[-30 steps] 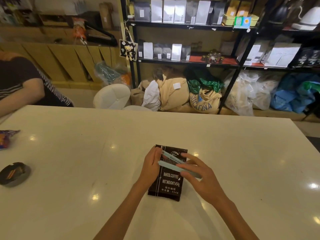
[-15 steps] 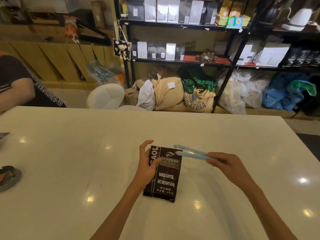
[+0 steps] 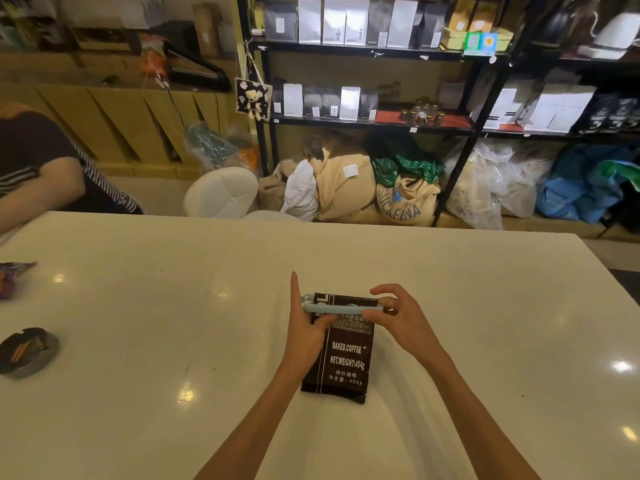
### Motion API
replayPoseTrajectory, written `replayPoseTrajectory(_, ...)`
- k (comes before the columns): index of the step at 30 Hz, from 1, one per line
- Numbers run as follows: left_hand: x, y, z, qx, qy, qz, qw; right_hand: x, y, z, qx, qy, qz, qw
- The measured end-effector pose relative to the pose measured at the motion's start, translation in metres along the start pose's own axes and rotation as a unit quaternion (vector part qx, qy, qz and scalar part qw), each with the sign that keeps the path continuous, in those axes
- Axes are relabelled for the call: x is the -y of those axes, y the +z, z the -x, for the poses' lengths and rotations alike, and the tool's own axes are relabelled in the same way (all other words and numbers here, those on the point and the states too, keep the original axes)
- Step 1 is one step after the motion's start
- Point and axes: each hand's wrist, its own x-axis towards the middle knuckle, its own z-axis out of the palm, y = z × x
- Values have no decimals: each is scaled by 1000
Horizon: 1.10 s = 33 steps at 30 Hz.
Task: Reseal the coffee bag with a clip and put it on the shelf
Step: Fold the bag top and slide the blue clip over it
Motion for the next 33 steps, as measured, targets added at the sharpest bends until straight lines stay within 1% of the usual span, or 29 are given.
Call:
replayPoseTrajectory(3, 3, 0, -4, -1, -13, 1, 1000, -6, 4, -2, -17, 6, -7, 1000)
replayPoseTrajectory(5, 3, -3, -6, 10, -42, 10, 999, -7, 3, -4, -21, 9, -11, 1000)
replayPoseTrajectory(8, 0, -14, -14, 92, -90, 23, 991, -14, 1, -9, -32, 18, -25, 999)
replayPoseTrajectory(10, -2, -18, -17, 107, -93, 16, 990, -17, 2, -11, -42, 28, -32, 998)
replayPoseTrajectory(14, -2, -11, -18, 38, -77, 36, 996, -15, 7, -16, -48, 29, -46, 997)
replayPoseTrajectory(15, 0, -9, -19, 24, -72, 48, 996, -15, 10, -17, -57, 34, -73, 995)
replayPoseTrajectory(17, 1, -7, -20, -3, -64, 59, 996, -17, 17, -17, -71, 67, -166, 981)
replayPoseTrajectory(19, 3, -4, -22, -23, -65, 62, 996, -20, 29, -15, -58, 109, -244, 962)
replayPoseTrajectory(20, 4, -3, -22, -28, -66, 62, 996, -21, 36, -14, -49, 123, -251, 959)
replayPoseTrajectory(21, 4, -2, -21, -28, -66, 60, 996, -21, 42, -12, -46, 133, -248, 959)
replayPoseTrajectory(24, 8, -6, -22, -28, -62, 60, 996, -19, 52, -10, -72, 144, -269, 950)
replayPoseTrajectory(26, 9, -11, -22, -4, -56, 75, 996, -18, 53, -10, -75, 141, -283, 946)
replayPoseTrajectory(29, 11, -14, -22, 46, -87, 191, 977, -17, 55, -11, -77, 126, -292, 945)
replayPoseTrajectory(30, 11, -13, -22, 50, -94, 219, 970, -16, 57, -12, -80, 124, -292, 945)
replayPoseTrajectory(33, 15, -7, -21, 10, -91, 218, 972, -16, 60, -14, -90, 132, -291, 943)
